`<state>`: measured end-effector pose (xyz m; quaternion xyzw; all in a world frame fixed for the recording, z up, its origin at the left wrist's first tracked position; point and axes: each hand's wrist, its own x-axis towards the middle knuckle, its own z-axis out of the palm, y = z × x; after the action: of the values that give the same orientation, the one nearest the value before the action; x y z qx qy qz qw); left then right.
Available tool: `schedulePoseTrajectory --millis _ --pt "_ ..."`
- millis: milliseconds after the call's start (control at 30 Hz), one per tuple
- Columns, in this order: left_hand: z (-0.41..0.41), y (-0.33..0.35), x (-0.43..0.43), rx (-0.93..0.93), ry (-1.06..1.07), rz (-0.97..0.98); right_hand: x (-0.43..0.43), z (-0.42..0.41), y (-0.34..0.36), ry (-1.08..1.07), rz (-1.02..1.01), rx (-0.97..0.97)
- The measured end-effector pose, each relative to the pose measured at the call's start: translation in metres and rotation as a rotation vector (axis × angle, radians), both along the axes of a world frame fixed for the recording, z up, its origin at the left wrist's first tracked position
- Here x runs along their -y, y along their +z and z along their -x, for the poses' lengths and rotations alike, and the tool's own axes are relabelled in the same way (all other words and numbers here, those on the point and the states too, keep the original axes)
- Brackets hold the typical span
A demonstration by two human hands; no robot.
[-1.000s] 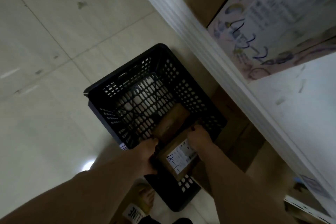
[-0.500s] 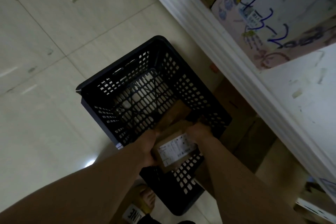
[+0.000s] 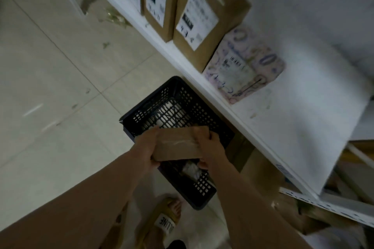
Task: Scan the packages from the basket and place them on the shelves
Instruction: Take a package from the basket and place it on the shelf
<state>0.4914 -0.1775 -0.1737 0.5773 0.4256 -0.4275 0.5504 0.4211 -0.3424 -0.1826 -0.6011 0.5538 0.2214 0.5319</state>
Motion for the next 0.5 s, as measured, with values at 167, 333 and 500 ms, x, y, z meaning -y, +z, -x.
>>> schedulePoseTrajectory --millis 167,333,500 --pt "0.0 0.127 -0.024 0.031 0.036 0.076 -0.029 0.009 0.123 -0.222 -0.079 0.06" --pt "0.014 0.243 -0.042 0.084 -0.022 0.158 -0.044 0.027 0.229 -0.385 -0.122 0.142" --pt "0.034 0.322 -0.056 0.102 -0.05 0.47 -0.045 0.059 0.328 -0.49 -0.094 0.319"
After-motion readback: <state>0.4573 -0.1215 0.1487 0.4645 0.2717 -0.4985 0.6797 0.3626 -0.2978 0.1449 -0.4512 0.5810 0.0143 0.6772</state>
